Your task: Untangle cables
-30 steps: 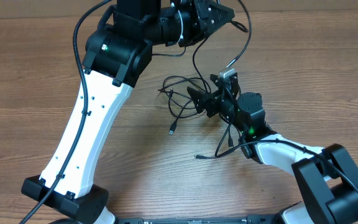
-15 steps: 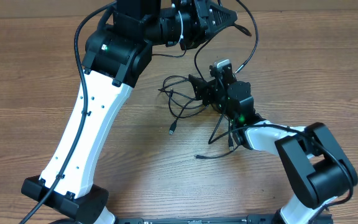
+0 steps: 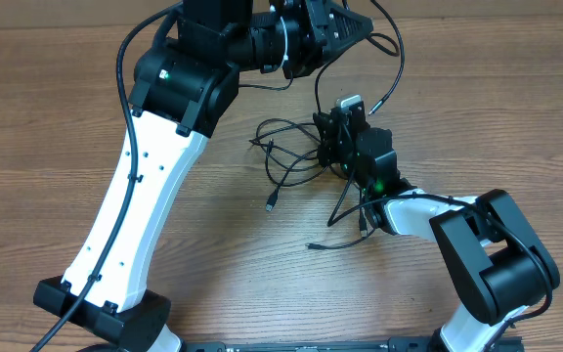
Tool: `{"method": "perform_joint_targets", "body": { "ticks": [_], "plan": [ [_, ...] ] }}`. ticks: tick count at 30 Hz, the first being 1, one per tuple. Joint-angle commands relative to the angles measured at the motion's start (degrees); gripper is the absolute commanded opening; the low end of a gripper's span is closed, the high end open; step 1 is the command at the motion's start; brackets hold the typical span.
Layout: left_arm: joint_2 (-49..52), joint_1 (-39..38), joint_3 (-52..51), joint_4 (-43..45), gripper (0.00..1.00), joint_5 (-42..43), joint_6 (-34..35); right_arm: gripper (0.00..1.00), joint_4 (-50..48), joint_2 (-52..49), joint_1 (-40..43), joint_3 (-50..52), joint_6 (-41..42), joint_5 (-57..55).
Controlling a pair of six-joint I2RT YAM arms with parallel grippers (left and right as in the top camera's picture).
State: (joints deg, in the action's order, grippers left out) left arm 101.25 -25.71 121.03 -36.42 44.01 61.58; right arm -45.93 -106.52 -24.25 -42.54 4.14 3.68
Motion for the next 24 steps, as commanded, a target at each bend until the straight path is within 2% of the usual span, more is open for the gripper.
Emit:
{"method": "perform_joint_targets", "body": {
  "ticks": [1, 4, 6, 8, 13, 21, 24],
  "plan": [
    [-1.68, 0.2, 1.75, 0.26, 0.04, 0.96, 0.13, 0.04, -1.38, -0.37, -0.07, -1.09, 0.13, 2.16],
    [-1.68, 0.33, 1.75, 0.24, 0.04, -0.24, -1.77, 0.04, -1.31, -0.09, -0.04, -1.09, 1.97, 2.4],
    [-1.68, 0.63, 1.75, 0.2, 0.04, -2.1, -4.83, 0.04, -1.09, 0.94, 0.31, -1.09, 6.12, 2.84],
    [-1.66, 2.1, 1.75, -1.86, 0.04, -5.79, -9.05, 0.04, 0.15, 4.48, 1.6, -1.09, 11.43, 9.18],
    [-1.62, 6.1, 1.75, -8.52, 0.04, -13.55, -14.03, 0.04, 4.92, 13.73, 4.22, -1.09, 14.21, 20.46],
    [-1.62, 9.2, 1.7, -17.14, 0.04, -24.11, -20.02, 0.04, 14.75, 32.54, 8.81, -1.09, 23.56, 28.63],
    [-1.6, 9.07, 1.7, -19.12, 0.04, -25.14, -23.8, 0.04, 17.35, 37.44, 9.99, -1.09, 27.02, 28.63]
  ]
}}
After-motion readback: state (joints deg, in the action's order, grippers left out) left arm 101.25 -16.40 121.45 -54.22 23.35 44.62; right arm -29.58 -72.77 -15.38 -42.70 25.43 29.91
